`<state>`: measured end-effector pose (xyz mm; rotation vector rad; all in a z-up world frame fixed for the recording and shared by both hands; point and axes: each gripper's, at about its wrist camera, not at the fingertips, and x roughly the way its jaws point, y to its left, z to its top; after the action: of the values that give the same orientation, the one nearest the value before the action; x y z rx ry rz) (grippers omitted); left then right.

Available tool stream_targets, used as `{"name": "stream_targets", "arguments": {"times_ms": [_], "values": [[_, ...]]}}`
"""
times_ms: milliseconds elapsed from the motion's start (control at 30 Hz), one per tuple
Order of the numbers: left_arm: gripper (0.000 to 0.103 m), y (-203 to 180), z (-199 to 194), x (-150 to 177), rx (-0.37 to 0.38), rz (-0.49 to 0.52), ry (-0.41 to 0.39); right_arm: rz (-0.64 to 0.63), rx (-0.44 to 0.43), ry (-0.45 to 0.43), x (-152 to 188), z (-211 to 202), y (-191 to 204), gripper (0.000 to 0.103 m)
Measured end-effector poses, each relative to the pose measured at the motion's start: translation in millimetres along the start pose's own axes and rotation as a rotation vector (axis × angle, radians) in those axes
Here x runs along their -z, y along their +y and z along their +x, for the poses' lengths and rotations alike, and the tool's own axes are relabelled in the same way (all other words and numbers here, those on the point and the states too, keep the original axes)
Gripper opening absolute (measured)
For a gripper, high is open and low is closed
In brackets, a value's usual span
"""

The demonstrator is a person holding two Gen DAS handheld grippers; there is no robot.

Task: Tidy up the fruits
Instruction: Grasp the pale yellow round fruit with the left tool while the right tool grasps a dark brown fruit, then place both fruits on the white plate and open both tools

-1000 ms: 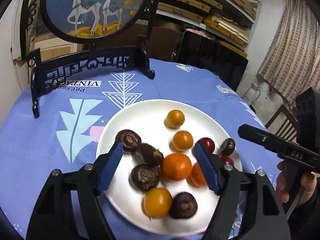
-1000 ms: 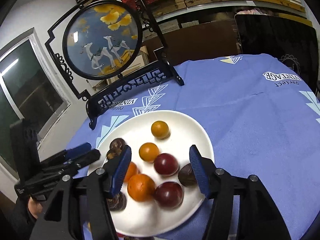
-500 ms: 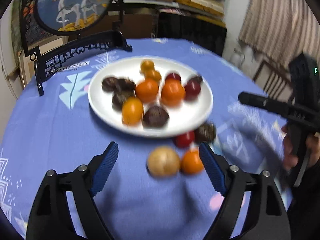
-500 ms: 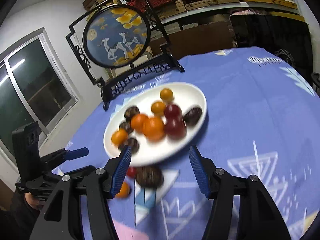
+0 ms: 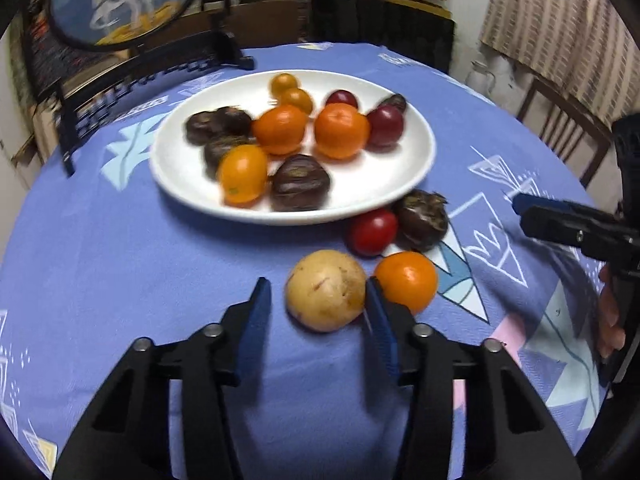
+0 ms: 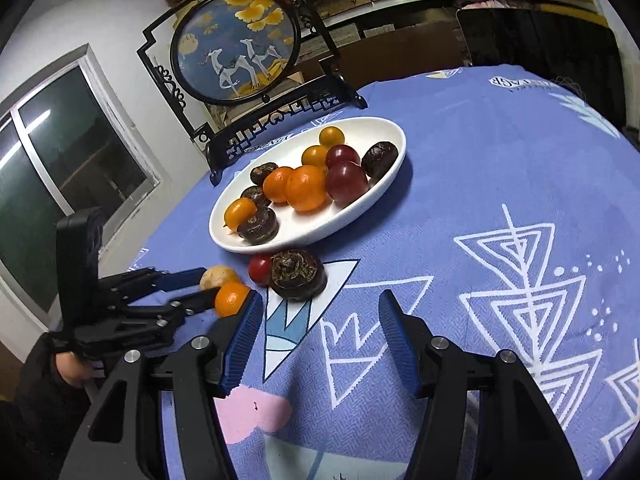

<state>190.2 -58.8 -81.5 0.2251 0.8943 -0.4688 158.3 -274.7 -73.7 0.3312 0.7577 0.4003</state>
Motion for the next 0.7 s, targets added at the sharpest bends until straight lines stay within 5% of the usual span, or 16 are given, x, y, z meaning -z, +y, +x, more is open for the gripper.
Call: {"name": "stream_targets", "arguments": {"times_ms": [267,533,700], "values": [[0.041,3.4,10.3,-5.8,0.029,-0.026,0.016,0.01,-0.017,0.015,-0.2,2.4,-2.0,0.061],[0.04,35.1,-34.6,-2.4,0.066,-0.176,-0.201,-0.043,0.007,0.053,-1.4,12.0,11.9,0.061],[0.04,42.4,-35.2,-1.9,0.087,-0.222,-0.196,-0.078,0.035,0.08,-19.3,30.5,28.1,0.061]]}}
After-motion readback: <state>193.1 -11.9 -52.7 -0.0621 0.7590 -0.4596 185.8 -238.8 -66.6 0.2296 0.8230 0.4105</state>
